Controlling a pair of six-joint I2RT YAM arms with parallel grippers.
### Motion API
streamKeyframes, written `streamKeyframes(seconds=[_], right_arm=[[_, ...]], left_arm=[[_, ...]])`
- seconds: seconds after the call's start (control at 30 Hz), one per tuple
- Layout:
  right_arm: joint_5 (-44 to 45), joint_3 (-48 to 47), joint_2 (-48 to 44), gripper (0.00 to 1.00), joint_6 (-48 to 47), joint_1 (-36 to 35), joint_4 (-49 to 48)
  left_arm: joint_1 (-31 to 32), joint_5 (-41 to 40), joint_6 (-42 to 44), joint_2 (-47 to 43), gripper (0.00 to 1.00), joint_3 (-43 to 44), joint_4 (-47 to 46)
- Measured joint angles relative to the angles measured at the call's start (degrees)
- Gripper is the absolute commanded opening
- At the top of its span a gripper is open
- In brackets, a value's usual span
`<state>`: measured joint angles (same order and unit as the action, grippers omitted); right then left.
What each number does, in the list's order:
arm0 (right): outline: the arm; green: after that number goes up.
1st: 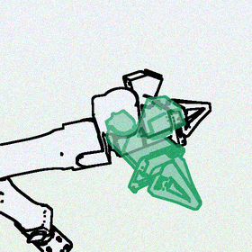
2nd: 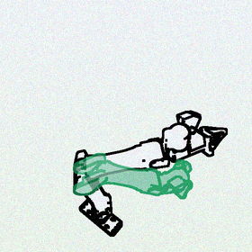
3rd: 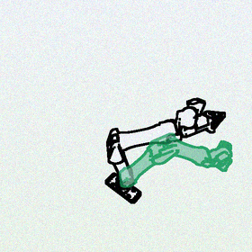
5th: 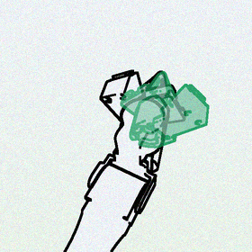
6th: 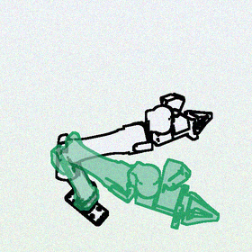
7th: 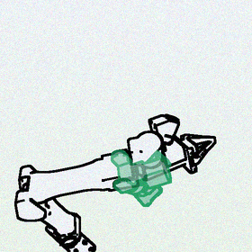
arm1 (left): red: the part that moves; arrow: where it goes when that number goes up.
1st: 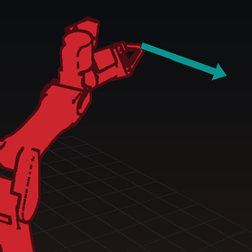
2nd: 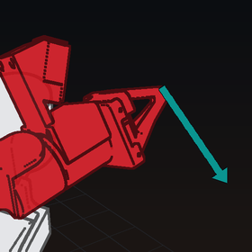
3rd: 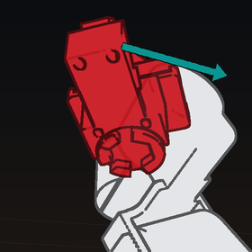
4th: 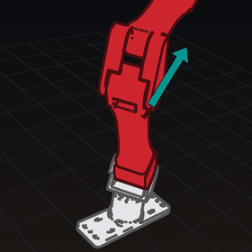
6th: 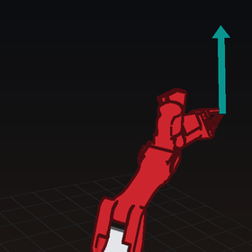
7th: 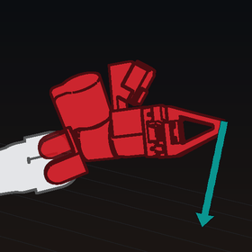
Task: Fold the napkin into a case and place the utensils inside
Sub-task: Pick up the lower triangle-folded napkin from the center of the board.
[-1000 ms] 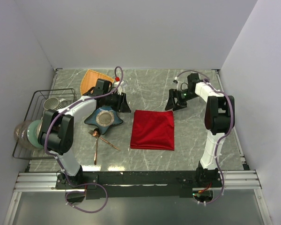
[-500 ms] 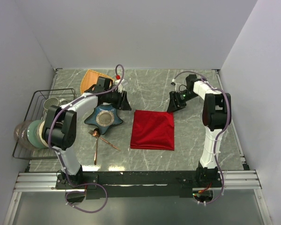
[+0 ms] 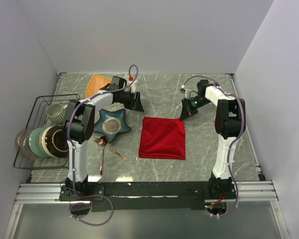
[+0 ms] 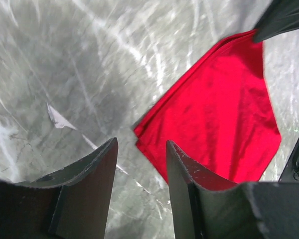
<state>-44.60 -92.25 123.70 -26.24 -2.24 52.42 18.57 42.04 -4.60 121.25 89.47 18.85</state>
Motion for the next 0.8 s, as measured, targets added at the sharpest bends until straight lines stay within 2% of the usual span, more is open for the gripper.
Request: streamKeyframes(seconds=[0.03,0.5,0.8], right_arm=[[0.00,0.00,0.00,0.00,-0.24,-0.17,-0.11],[0.85,3.21,-2.49,0.00,-2.25,-2.29,-2.36],[1.05,4.61,-4.04,0.00,-4.20,-2.38,-3.23]], left_arm=[[0.00,-0.15,-0.13,0.94,0.48,0.42,0.57],[2.91,-3.93,-0.59,3.54,0.48,1.42,7.65],[4.90,-5.97,-1.05,4.15,0.36,1.53,8.57]])
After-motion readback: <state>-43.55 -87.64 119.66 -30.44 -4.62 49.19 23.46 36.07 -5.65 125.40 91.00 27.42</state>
